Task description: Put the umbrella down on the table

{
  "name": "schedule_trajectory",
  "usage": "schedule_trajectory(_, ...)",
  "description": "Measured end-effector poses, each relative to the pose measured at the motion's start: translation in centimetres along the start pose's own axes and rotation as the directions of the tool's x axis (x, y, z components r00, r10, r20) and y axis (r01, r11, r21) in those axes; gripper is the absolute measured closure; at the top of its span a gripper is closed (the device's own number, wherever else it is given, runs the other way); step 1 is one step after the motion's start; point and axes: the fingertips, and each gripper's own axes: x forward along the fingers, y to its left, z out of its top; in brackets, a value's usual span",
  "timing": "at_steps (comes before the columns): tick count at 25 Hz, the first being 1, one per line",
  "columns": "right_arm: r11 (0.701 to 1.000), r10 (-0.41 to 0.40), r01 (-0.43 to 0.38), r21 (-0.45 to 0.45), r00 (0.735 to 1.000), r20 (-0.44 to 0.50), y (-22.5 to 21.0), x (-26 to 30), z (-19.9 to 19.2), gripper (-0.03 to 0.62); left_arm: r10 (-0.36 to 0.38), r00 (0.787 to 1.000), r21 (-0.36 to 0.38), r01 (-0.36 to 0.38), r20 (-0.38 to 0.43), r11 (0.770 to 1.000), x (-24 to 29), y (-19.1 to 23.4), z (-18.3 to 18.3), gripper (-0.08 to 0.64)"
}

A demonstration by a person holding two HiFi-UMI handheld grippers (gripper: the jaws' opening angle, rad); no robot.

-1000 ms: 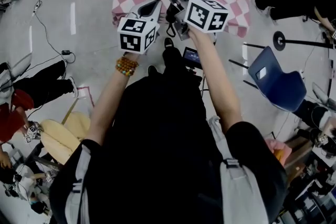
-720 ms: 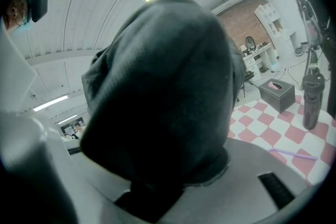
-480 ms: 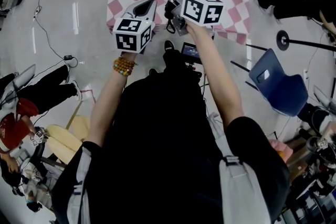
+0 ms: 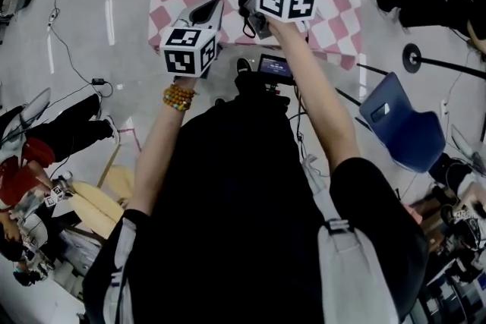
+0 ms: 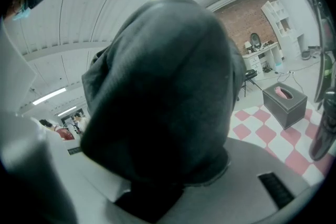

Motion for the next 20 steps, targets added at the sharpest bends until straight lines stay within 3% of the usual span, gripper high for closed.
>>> schedule_trajectory(5,0.999,-0.022,0.019,-0.044,0.996,-0.081,-3.6,2.4,-1.6,0.405,0.033,0.999,-0.031,-0.034,-0.033,0.999,1.7,1.1,-1.1,0.545)
schedule_trajectory(14,0.999,-0.048,0.048,-0.005,0.977,-0.206,-9.4,7.1,-4.0,0.405,0.059,0.997,-0.078,-0.062,-0.047,0.995,4.5,2.9,-1.3,0.545)
schedule_trajectory(20,0.992,-0.13,0.123,-0.041,0.937,-0.323,-14.1,9.6,-7.3,0.403,0.037,0.998,-0.099,-0.042,-0.056,0.994,5.6,3.9,-2.1,0.545)
